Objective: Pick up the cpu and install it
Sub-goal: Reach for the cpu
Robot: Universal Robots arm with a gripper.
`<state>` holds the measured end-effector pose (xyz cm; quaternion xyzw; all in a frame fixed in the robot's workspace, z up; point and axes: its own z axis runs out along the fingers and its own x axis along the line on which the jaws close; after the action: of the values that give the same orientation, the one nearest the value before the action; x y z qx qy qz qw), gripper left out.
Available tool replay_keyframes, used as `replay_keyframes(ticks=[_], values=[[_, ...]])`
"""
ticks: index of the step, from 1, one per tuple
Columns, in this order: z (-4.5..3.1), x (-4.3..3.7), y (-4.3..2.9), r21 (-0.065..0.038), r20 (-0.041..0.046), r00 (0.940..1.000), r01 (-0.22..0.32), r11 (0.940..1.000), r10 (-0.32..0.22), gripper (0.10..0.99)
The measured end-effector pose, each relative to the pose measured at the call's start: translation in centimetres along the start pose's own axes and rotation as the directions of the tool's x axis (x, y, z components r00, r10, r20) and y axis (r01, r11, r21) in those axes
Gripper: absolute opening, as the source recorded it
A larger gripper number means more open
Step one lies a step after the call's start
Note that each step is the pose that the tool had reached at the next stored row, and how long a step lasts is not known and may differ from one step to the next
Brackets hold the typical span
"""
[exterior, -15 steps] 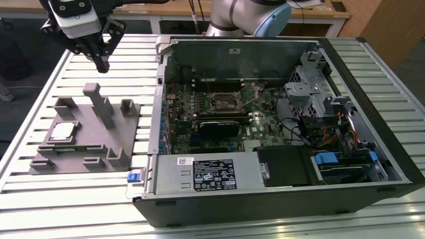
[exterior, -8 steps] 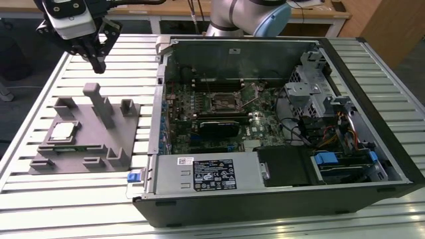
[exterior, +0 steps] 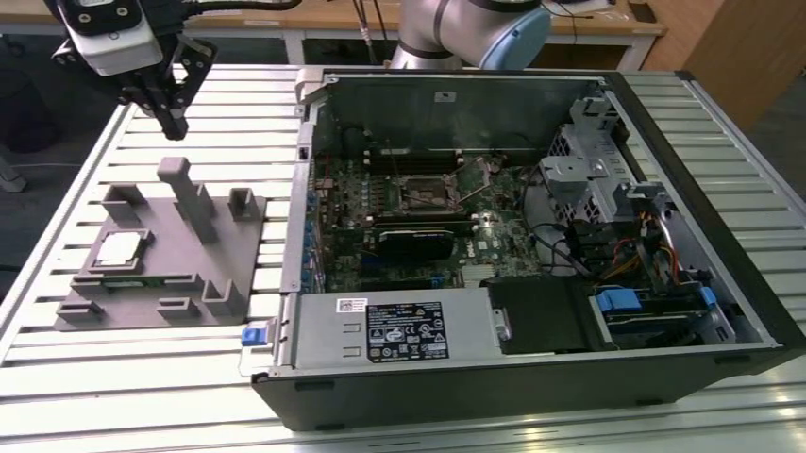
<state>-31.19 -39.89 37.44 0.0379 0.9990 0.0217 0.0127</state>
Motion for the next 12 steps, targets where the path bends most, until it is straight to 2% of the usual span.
replay_keyframes(ticks=[12], values=[[0.14,2.47,-0.19,0.0,-0.0001,1.0,0.0,1.0,0.0,0.106]])
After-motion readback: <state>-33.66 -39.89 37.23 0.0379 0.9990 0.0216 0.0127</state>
